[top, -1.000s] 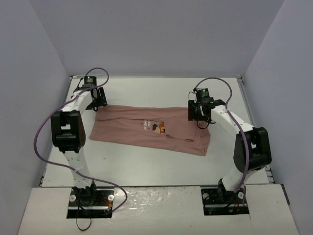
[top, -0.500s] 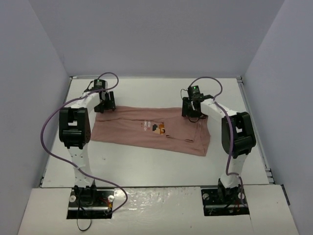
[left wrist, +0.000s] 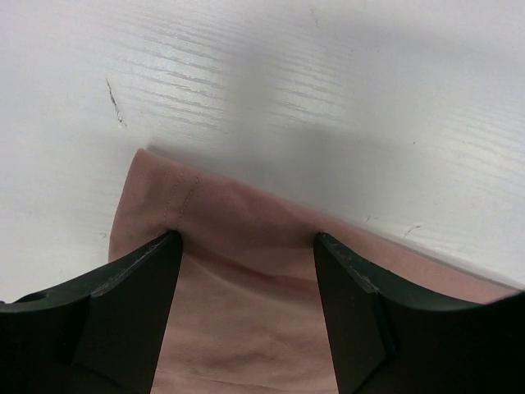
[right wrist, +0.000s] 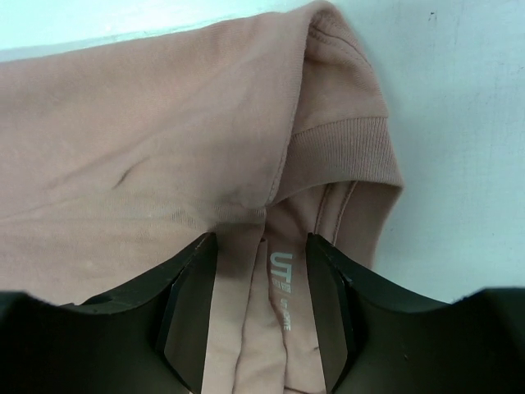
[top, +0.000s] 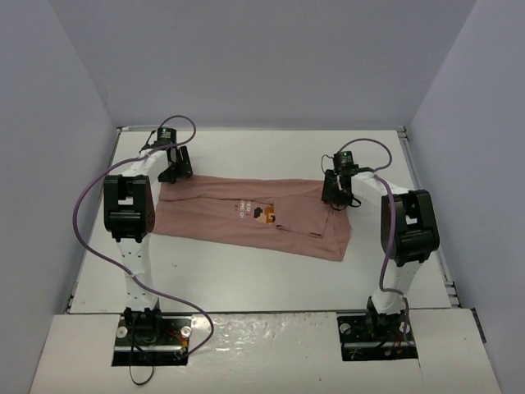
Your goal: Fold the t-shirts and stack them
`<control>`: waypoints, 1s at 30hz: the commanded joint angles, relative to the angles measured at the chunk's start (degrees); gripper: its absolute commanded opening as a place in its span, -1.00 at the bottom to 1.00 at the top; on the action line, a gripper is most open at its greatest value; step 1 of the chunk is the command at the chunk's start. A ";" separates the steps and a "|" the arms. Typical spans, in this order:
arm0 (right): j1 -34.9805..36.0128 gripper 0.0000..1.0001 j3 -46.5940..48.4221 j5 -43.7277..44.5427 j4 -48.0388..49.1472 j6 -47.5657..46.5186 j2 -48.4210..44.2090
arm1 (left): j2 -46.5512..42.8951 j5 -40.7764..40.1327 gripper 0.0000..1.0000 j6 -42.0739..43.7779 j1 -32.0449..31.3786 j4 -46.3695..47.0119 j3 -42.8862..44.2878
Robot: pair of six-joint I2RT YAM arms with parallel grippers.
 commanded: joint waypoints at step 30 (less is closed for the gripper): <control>-1.41 -0.14 1.84 -1.01 2.41 0.69 0.90 | 2.72 5.04 0.23 -3.90 0.52 -0.43 4.22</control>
